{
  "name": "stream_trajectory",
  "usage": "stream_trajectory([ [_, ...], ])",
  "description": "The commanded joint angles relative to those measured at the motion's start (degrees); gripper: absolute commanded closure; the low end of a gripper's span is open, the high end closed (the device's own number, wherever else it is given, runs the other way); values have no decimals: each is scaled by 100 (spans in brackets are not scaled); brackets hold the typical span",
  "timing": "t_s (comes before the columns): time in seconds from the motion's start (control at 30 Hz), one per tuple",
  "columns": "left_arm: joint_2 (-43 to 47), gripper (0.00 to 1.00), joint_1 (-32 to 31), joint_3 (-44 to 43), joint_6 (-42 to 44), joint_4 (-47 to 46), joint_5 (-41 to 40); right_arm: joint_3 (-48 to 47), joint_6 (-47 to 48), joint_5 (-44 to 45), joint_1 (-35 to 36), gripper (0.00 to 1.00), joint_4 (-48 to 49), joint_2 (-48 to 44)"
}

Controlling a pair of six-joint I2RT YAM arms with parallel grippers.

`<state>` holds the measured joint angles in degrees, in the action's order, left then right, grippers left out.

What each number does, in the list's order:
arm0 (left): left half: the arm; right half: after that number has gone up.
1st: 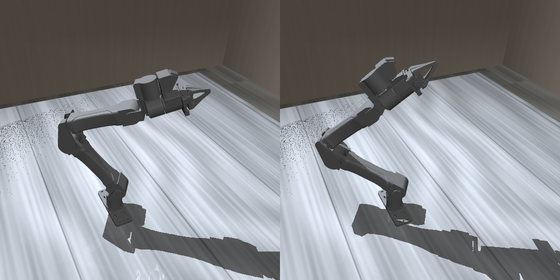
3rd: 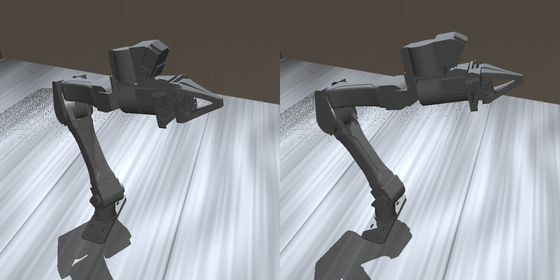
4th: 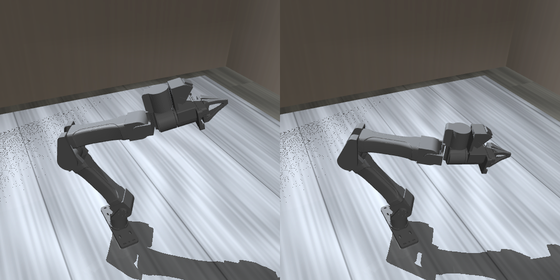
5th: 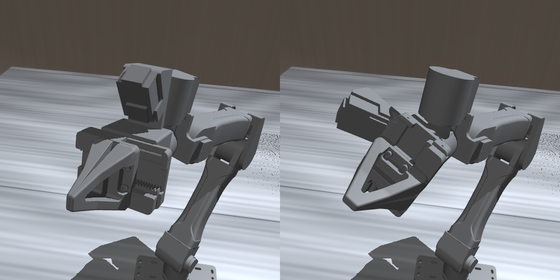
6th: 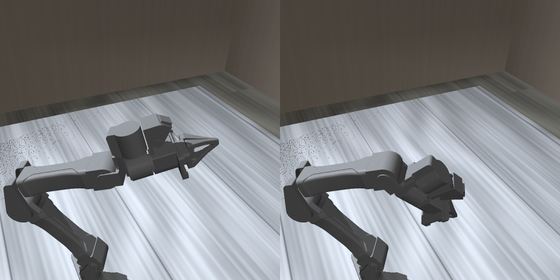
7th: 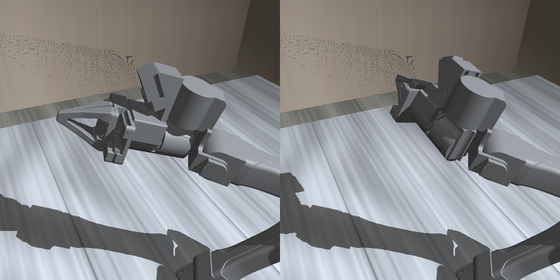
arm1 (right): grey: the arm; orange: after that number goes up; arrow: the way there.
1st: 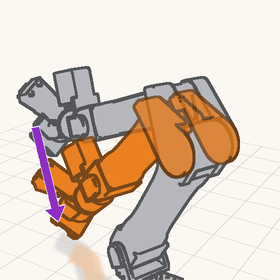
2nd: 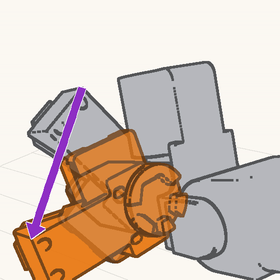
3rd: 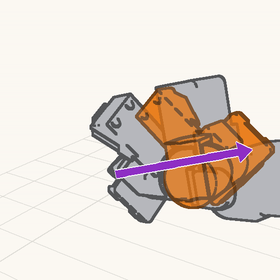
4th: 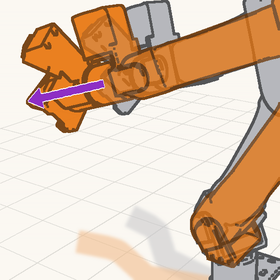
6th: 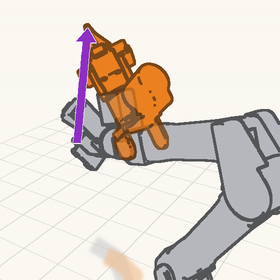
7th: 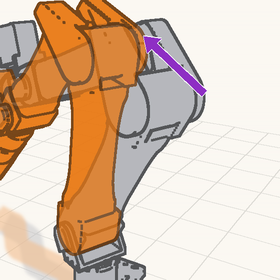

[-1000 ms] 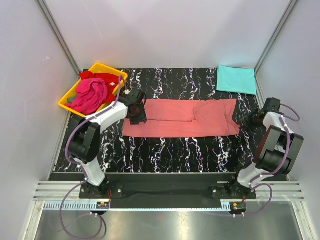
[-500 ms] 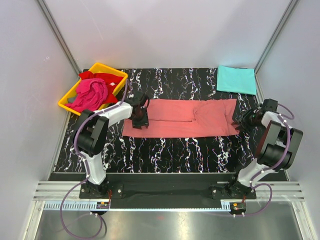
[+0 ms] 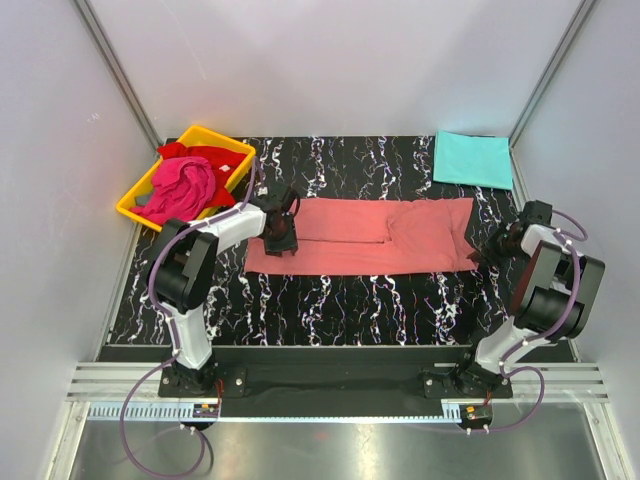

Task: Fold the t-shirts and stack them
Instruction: Fold the tshirt

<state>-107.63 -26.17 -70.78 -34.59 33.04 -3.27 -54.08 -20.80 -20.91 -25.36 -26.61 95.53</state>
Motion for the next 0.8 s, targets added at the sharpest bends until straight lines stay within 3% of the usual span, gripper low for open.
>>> stream_trajectory([
  [0.0,-153,56,42,3,-48,229,-657,56,-21,543,14,100,86,-429],
  [0.33,-135,56,209,267,-329,309,-974,566,-293,869,-144,100,630,-658],
  [0.63,400,56,332,294,-285,19,-96,469,-424,519,-144,100,710,-781],
  [0.77,769,55,332,205,-259,168,10,241,-539,833,-144,100,272,-782],
])
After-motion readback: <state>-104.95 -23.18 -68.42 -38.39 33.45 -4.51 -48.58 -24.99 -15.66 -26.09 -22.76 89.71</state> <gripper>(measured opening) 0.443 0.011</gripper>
